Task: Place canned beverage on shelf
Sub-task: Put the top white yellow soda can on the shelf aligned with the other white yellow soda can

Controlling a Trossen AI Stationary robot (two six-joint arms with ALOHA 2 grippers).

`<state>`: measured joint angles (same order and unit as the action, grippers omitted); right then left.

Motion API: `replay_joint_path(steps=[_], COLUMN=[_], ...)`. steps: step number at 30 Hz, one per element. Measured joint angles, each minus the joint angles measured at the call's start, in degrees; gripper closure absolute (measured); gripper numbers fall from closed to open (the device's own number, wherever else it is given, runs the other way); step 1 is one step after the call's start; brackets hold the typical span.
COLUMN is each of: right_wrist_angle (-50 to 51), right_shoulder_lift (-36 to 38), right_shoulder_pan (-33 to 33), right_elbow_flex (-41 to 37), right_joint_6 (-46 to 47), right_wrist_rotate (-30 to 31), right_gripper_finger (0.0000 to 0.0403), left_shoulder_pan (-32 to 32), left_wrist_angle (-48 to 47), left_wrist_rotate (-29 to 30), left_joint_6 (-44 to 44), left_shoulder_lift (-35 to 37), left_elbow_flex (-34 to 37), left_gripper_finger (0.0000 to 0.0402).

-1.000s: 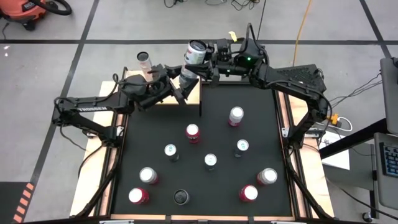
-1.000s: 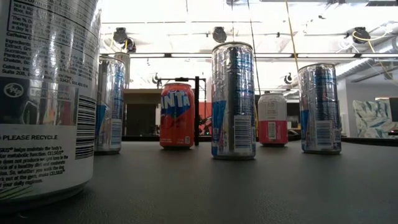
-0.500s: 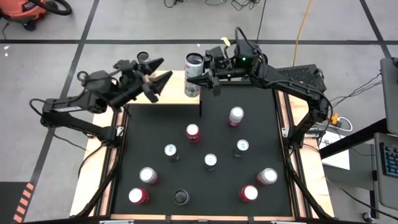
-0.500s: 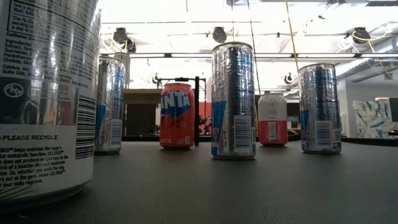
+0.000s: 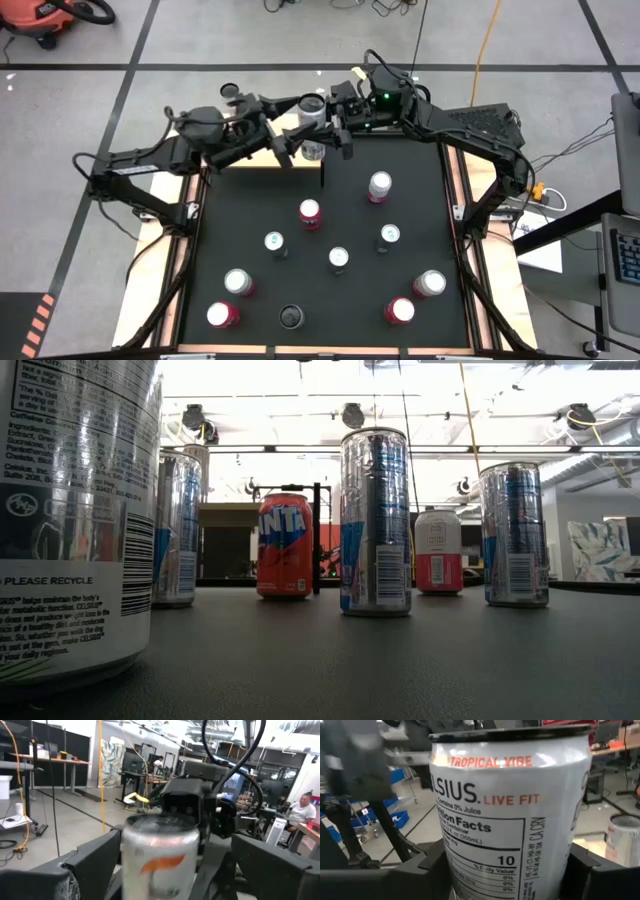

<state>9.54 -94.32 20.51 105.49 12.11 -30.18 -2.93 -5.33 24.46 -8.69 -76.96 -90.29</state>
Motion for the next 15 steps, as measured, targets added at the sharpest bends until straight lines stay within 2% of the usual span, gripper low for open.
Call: replay_joint_path(steps=[8,12,15], right_wrist_angle=[1.7,2.0,2.2], right_shoulder_lift=[0.0,0.0,0.0], right_shoulder_pan=[0.0,0.0,0.0], right_elbow_flex=[0.0,0.0,0.0], right_joint_6=[-0.1,-0.8,-0.9], right_wrist_rotate=[-0.1,-0.1,0.0], right_gripper_finger=[0.0168,0.0167,0.0167], left_shoulder_pan=[-2.4,-2.3,-2.3], left_wrist_angle=[-0.2,-0.2,-0.3], left_wrist_rotate=[-4.1,-2.9,-1.3], left_joint_6=[-3.2,-3.0,-3.0], left_shoulder_lift=[-2.5,-2.5,-2.5], left_elbow_flex=[-0.1,-0.1,-0.1], left_gripper_finger=[0.0016,0.0019,0.0036])
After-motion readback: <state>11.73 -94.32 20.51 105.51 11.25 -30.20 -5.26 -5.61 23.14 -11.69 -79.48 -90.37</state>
